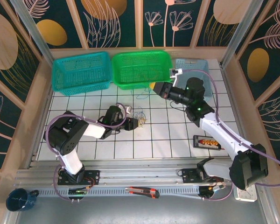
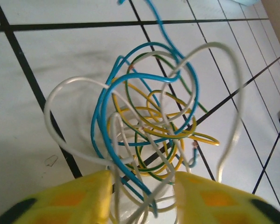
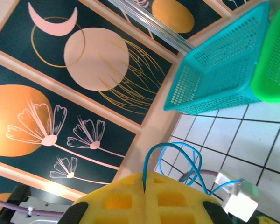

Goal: Untangle the cables

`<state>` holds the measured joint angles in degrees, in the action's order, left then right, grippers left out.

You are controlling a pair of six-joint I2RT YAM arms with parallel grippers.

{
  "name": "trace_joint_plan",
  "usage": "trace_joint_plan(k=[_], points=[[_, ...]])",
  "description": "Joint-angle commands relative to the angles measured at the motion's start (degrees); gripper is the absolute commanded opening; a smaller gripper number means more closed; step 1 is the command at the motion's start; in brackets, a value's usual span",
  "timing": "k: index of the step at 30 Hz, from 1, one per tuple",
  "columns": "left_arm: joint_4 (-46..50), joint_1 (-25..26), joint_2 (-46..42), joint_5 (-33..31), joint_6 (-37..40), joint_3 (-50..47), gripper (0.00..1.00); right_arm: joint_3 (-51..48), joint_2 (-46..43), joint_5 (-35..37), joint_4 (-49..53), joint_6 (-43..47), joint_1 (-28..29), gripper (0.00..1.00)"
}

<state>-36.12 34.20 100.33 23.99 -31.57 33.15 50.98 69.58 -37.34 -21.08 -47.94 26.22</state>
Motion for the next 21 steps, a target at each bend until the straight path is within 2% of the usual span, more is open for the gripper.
trace_joint_plan(k=[1,7,13,17,21], points=[[1.1,0.0,-3.7,-0.4,0.2,-0.5,0.56,-1.7,-0.3,1.3,-1.7,1.2,-0.4,0.0],[4.9,0.0,-9.7,-2.6,0.3,-2.1,0.77,-3.6,-0.1,3.2,-1.4,2.1,-1.2,0.0],[9.3,-0.5,-16.9,-4.8,-0.6,-2.4,0.87,-4.3,-0.1,3.2,-2.3,1.9,-2.4,0.0],[9.1,-2.4,-21.1,-5.2,-7.0,-2.1,0.91,-4.4,-0.1,2.4,-3.4,1.4,-3.2,0.0],[1.4,-5.4,-24.8,-2.5,-18.4,-2.0,0.93,-5.4,0.2,0.4,-7.3,-0.8,-4.2,0.0]])
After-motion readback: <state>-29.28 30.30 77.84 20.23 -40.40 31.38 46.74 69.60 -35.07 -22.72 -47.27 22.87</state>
